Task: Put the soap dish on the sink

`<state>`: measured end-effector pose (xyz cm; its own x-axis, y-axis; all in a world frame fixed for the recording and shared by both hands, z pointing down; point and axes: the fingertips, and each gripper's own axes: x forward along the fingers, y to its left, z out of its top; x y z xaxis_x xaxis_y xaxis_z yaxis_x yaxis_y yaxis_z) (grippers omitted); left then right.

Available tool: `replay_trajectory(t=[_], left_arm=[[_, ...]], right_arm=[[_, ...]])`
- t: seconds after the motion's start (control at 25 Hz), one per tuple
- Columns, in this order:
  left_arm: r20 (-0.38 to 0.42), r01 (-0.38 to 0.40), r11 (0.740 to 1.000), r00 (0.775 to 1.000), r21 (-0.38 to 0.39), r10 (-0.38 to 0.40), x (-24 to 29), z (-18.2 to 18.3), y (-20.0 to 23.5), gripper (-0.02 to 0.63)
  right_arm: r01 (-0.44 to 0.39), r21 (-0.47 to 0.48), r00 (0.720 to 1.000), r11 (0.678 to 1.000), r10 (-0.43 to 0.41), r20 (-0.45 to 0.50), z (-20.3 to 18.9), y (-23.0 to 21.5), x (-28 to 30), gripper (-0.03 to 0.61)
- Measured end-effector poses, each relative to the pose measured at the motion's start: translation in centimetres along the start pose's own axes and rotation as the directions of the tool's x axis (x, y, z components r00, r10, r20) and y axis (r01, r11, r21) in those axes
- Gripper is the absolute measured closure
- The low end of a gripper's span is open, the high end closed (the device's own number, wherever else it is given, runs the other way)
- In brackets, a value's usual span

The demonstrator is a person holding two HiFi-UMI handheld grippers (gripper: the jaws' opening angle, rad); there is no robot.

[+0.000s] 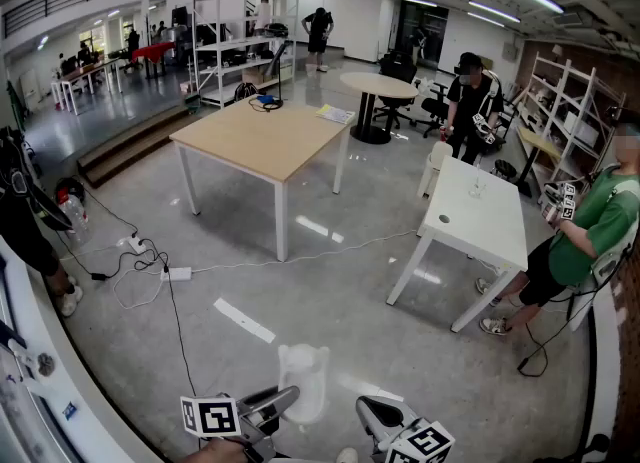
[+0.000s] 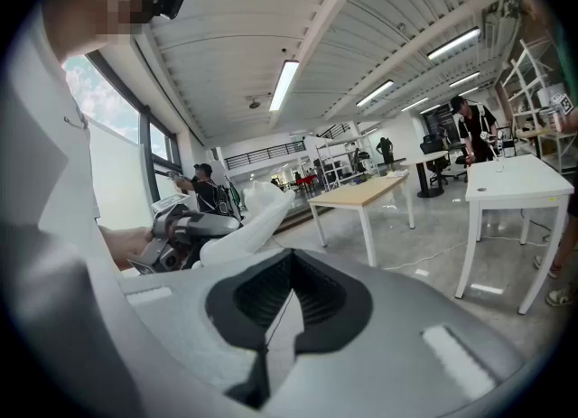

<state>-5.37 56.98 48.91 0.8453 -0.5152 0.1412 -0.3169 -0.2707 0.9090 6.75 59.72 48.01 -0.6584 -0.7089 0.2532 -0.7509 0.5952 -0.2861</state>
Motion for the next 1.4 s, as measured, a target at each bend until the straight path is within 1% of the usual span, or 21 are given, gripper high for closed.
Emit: replay_trajectory(t=[0.2, 0.4, 0.52, 0.6, 0.64, 0.76, 0.84, 1.0, 1.2, 1.4], left_arm=[[0.007, -0.028, 1.000, 1.000, 0.001, 0.028, -0.6, 0.1, 0.4, 0.457], [0.012, -0.001, 1.000, 1.000, -0.002, 0.001, -0.6, 0.1, 0.2, 0.457], [0.018, 0.001, 1.000, 1.000, -0.009, -0.001, -0.5, 0.1, 0.2, 0.457], [0.017, -0.002, 1.000, 1.000, -0.015, 0.002, -0.5, 0.2, 0.4, 0.457], [0.017, -0.004, 1.000, 1.000, -0.017, 0.005, -0.6, 0.2, 0.5, 0.457], [0.015, -0.021, 1.000, 1.000, -0.022, 0.021, -0.8, 0.1, 1.0, 0.458], [0.012, -0.041, 0.999, 0.999, -0.018, 0.041, -1.1, 0.1, 1.3, 0.459], [0.016, -0.009, 1.000, 1.000, -0.025, 0.010, -0.9, 0.1, 0.8, 0.459], [0.029, -0.004, 1.000, 1.000, 0.003, 0.004, -1.1, 1.3, 1.7, 0.459], [0.021, -0.014, 1.000, 1.000, -0.025, 0.015, -2.1, 0.9, 1.6, 0.460]], right_arm=[[-0.008, -0.005, 1.000, 1.000, 0.008, 0.004, 0.0, 0.3, 0.3, 0.578], [0.004, -0.001, 1.000, 1.000, -0.004, 0.007, 0.0, 0.3, 0.4, 0.578], [0.003, 0.011, 0.999, 1.000, -0.004, 0.051, 0.7, 0.3, 0.2, 0.578], [-0.017, 0.020, 0.996, 1.000, 0.016, 0.085, 1.4, 0.7, 0.2, 0.577], [-0.030, 0.019, 0.996, 0.999, 0.028, 0.088, 1.5, 0.9, 0.3, 0.577], [-0.066, 0.003, 0.995, 0.998, 0.065, 0.073, 1.1, 1.8, 0.7, 0.577], [-0.073, 0.002, 0.995, 0.997, 0.073, 0.067, 0.9, 2.1, 0.8, 0.577], [-0.062, 0.018, 0.996, 0.998, 0.060, 0.066, 0.7, 1.8, 0.8, 0.577], [-0.048, 0.012, 0.996, 0.999, 0.047, 0.078, 1.1, 1.7, 1.4, 0.577], [-0.062, 0.005, 0.997, 0.998, 0.062, 0.052, 0.6, 3.1, 1.5, 0.577]])
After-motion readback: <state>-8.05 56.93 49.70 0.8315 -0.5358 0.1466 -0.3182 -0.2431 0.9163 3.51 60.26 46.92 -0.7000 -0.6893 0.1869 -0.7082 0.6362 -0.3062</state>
